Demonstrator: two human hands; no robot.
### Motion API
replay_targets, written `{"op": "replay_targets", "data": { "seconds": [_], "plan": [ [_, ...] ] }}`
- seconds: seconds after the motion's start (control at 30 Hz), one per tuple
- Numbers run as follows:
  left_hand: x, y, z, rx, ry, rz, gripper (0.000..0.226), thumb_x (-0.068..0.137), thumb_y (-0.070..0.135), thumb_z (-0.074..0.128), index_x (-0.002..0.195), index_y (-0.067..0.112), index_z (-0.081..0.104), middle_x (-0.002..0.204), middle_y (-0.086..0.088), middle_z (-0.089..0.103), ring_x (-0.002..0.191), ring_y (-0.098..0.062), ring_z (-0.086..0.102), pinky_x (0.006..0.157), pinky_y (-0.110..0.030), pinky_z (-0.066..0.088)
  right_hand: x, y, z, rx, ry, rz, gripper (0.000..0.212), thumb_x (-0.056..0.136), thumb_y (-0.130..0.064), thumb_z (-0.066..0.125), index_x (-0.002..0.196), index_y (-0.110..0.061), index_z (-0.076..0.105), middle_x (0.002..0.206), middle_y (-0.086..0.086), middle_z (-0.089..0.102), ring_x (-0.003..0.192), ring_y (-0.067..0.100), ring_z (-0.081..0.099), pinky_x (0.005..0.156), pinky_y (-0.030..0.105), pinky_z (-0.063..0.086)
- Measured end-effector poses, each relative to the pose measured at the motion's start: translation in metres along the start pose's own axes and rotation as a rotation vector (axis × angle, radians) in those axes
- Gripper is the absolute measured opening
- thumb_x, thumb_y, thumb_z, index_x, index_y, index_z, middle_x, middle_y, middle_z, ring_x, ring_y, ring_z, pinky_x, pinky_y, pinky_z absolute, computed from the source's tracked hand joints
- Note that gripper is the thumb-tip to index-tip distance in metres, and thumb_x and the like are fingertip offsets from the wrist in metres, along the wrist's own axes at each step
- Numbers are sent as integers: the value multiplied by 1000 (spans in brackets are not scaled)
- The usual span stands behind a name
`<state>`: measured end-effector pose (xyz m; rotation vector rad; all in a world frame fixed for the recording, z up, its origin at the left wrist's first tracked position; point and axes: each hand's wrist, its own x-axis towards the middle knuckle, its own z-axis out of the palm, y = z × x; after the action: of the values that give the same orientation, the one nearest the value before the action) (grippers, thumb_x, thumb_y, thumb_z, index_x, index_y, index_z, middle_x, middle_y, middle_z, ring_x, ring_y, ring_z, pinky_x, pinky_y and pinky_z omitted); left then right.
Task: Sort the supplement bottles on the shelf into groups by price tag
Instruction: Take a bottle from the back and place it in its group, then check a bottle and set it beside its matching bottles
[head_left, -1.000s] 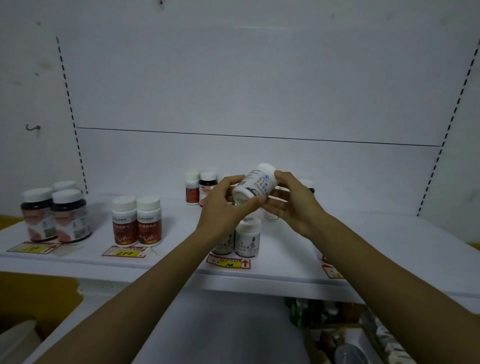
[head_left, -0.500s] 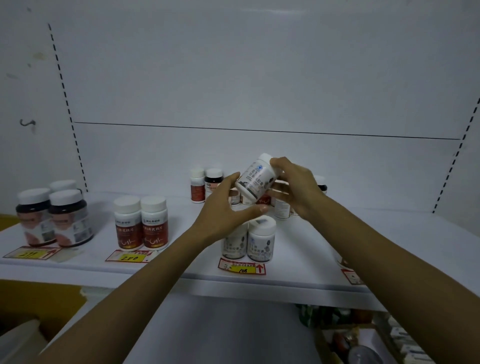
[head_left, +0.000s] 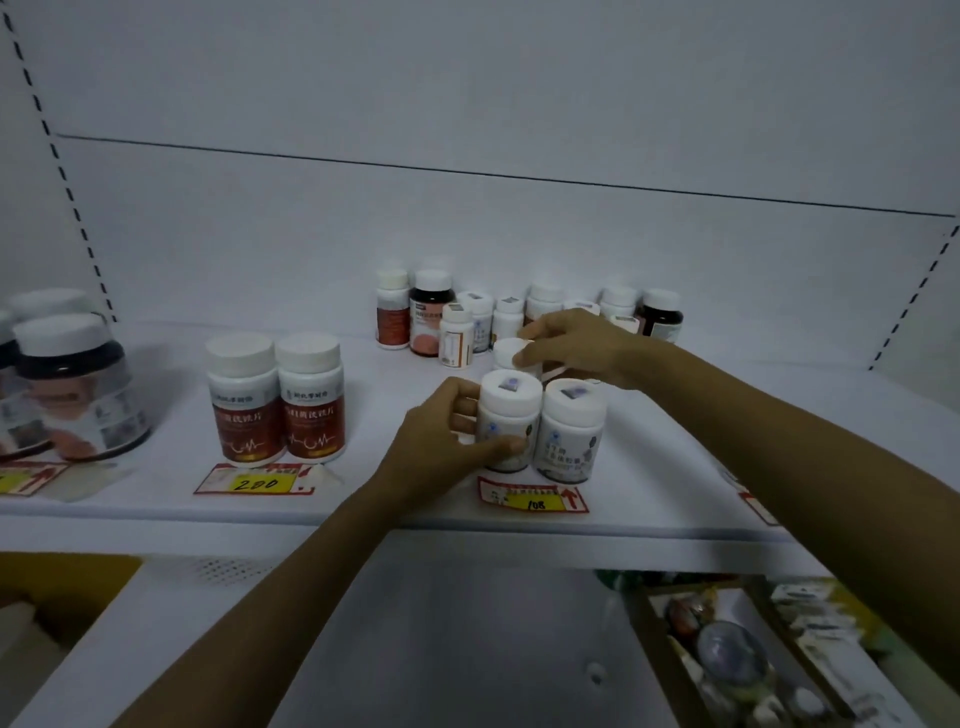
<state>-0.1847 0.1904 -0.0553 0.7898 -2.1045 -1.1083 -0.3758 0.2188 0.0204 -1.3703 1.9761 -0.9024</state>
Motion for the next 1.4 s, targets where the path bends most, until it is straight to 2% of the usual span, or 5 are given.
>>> {"op": "replay_targets", "data": {
  "seconds": [0.23,0.43,0.6,1.1,1.4],
  "plan": [
    [2,-4,-1,-25,-17,19,49,70,35,76,108,22,48,110,6,60,93,-9,59,73,-17,51,7,4,3,82,-10,1,27,84,-27,68,107,-13,61,115,0,64,95,18,62,89,34,52],
    [0,-3,-1,-38,-27,21,48,71,36,75,107,22,47,106,10,56,92,-8,58,72,-16,51,4,2,5,63,-67,-56,30,86,-20,67,113,-10,60,109,2,65,87,13,63,67,18,54],
    [-2,-4,-1,-48,-32,29,48,70,35,76,106,22,47,105,12,56,87,-3,57,66,-13,51,4,2,3,22,-122,-63,31,85,-23,68,114,-14,61,115,8,66,98,20,64,86,30,53],
    [-1,-4,-1,-94,-36,21,37,79,42,65,107,26,48,100,17,56,84,1,56,61,-9,46,-9,-3,4,-62,-65,-90,32,86,-27,66,116,-16,60,115,3,64,98,18,64,87,29,52],
    [8,-10,-1,-158,169,-66,34,96,46,30,106,21,51,108,5,57,99,-13,56,90,-31,45,-8,-5,-18,-83,181,-158,16,88,-16,63,102,-8,64,100,10,68,87,18,63,77,33,55]
  ]
}}
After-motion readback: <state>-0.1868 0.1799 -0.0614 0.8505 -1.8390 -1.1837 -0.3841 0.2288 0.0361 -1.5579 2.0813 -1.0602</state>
